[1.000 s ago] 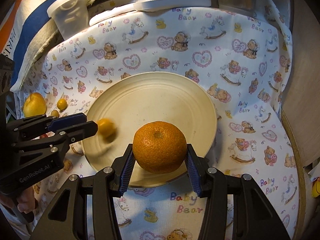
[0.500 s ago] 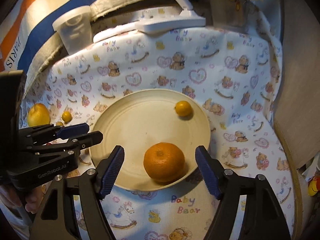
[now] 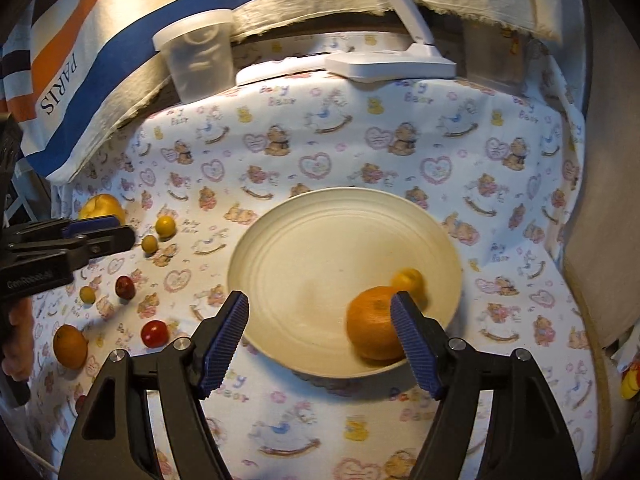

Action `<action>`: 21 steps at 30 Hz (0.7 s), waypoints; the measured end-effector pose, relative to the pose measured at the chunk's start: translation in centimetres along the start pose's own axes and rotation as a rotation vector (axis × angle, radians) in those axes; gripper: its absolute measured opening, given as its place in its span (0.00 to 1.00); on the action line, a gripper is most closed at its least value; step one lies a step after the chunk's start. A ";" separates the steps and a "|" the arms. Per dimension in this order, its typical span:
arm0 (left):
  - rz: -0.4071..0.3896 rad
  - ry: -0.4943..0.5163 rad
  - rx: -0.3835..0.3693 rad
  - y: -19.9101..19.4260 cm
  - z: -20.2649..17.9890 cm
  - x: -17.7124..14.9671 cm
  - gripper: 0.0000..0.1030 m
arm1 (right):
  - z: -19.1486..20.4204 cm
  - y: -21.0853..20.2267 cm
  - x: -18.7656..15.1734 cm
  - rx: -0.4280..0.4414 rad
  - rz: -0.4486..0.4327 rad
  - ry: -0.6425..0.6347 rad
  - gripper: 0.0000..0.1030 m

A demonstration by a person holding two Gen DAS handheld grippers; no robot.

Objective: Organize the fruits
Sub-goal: 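Grasp the large mandarin orange with the left tool while the right tool moves toward a cherry tomato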

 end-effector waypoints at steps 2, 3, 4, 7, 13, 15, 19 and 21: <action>0.001 -0.013 0.017 -0.8 1.5 -1.1 0.39 | 1.0 -0.1 0.0 0.011 -0.012 -0.003 0.73; 0.006 -0.017 0.026 -1.3 2.2 -1.8 0.39 | 1.4 -0.2 0.0 0.019 -0.016 -0.009 0.73; 0.010 -0.021 0.042 -1.7 3.0 -2.6 0.39 | 2.1 -0.3 0.0 0.032 -0.023 -0.021 0.73; 0.007 -0.078 0.090 -2.8 5.3 -4.6 0.39 | 3.6 -0.6 0.1 0.059 -0.043 -0.053 0.73; 0.034 -0.162 0.067 -4.5 7.4 -8.3 0.39 | 6.6 -0.4 -0.5 0.131 -0.037 -0.114 0.73; 0.045 -0.164 0.058 -4.5 7.2 -9.2 0.40 | 7.3 -0.3 -0.8 0.128 -0.033 -0.142 0.73; 0.059 -0.165 0.052 -4.2 6.7 -10.3 0.44 | 8.0 0.0 -1.2 0.123 -0.029 -0.174 0.73; 0.054 -0.171 0.050 -4.3 6.7 -10.5 0.47 | 8.1 0.1 -1.3 0.121 -0.027 -0.178 0.73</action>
Point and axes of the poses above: each gripper's, at about its wrist camera, not at the fingertips, and y roughly the way its jaws point, z to its left, x to its top, the point moved 9 cm from there along y, roughly the way its jaws point, and after that the axes turned 10 degrees about -y, right-handed, at the moved point
